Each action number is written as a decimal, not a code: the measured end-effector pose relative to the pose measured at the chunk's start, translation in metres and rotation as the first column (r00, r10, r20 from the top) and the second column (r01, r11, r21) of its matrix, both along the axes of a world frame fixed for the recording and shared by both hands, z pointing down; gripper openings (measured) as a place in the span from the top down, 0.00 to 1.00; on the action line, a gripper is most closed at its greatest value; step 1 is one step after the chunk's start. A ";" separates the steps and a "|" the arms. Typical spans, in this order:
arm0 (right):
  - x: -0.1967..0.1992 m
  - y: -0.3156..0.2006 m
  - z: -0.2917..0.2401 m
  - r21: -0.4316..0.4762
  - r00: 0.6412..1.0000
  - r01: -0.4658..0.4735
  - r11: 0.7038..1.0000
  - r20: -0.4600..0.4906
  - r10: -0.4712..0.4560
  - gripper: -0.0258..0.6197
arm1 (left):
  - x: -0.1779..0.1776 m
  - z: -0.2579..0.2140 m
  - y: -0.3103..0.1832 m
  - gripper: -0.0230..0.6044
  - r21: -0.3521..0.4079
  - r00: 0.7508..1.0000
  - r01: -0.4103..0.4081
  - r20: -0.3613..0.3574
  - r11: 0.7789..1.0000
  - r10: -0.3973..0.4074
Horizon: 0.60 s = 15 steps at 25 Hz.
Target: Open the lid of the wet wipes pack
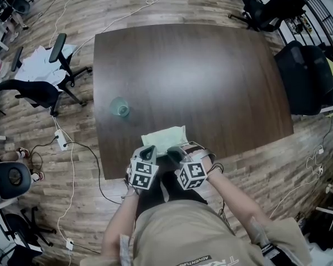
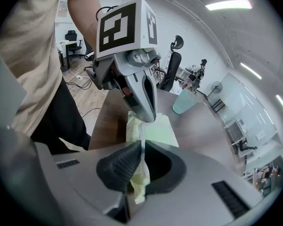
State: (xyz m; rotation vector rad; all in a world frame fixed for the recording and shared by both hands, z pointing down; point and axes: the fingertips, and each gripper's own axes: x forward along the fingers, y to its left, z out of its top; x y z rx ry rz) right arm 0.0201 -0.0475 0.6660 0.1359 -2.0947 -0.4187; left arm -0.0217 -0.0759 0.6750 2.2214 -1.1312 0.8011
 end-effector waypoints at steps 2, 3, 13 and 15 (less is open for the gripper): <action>-0.001 0.000 0.000 -0.004 1.000 -0.009 1.000 0.002 0.009 0.92 | -0.001 -0.001 0.001 0.95 0.000 1.000 0.001 0.007 1.000 -0.001; -0.002 0.001 0.000 -0.006 1.000 -0.014 1.000 0.002 0.014 0.92 | -0.002 -0.002 0.001 0.95 0.003 1.000 -0.003 0.018 1.000 0.003; 0.000 0.002 -0.002 -0.003 0.999 -0.038 0.999 0.022 0.038 0.93 | 0.000 -0.001 0.001 0.95 0.015 0.997 -0.024 0.068 1.000 0.023; 0.001 -0.002 -0.006 0.024 0.997 -0.063 0.998 0.038 0.062 0.94 | -0.001 -0.002 0.001 0.95 0.011 0.998 -0.024 0.066 1.000 0.023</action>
